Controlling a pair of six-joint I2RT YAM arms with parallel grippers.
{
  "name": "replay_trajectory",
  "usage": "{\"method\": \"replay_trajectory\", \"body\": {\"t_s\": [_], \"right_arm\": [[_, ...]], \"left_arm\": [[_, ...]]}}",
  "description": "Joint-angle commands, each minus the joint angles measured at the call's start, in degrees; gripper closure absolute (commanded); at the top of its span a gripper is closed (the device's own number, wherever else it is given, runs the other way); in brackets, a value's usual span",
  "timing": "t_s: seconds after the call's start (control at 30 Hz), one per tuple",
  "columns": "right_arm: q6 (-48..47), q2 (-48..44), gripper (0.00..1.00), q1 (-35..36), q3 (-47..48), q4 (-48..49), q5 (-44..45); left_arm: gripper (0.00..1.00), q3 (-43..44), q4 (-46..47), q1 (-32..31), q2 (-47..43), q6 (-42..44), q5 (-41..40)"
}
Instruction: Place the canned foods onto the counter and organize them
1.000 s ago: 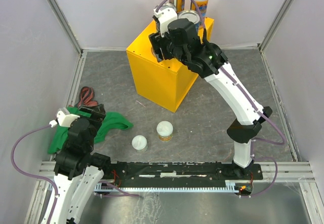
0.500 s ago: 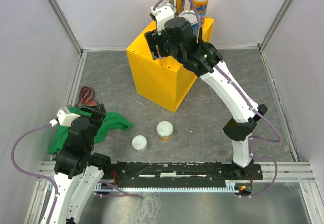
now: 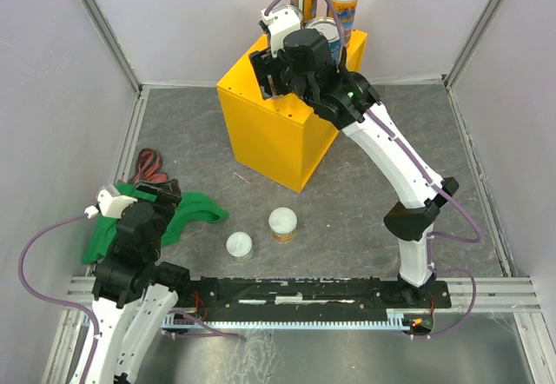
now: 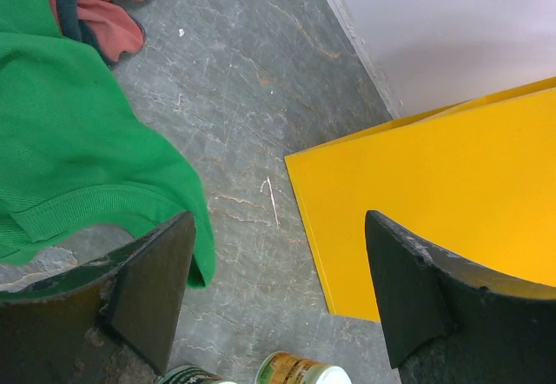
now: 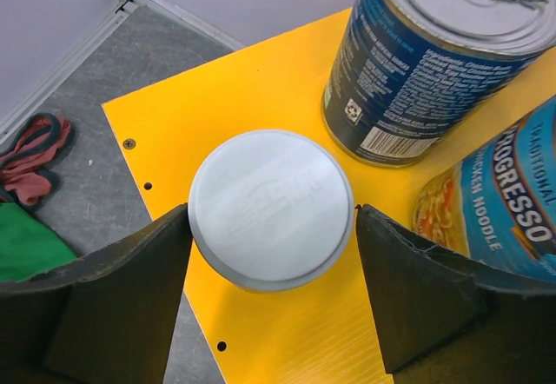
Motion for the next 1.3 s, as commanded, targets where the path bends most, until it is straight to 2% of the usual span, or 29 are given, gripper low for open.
{"method": "replay_trajectory", "body": {"t_s": [0.0, 0.23, 0.33, 0.83, 1.27], "right_arm": [[0.6, -2.9, 0.2, -0.4, -3.2, 4.1, -0.8], [1.4, -3.8, 0.35, -0.9, -8.4, 8.4, -2.3], [1.6, -4.1, 0.38, -1.1, -10.9, 11.9, -2.9], [1.9, 1.5, 0.39, -2.1, -7.6, 15.6, -5.5], [1.6, 2.5, 0.39, -2.0, -7.6, 16.1, -6.9]], "left_arm": [[0.15, 1.6, 0.7, -0.2, -0.6, -0.7, -1.3], [0.16, 1.6, 0.5, -0.2, -0.4, -0.6, -1.2], [0.16, 2.0, 0.0, -0.2, -0.3, -0.3, -1.5], [0.16, 3.9, -2.2, -0.2, -0.4, -0.1, -2.8], [0.16, 3.2, -1.8, -0.2, -0.4, -1.3, -2.3]]}}
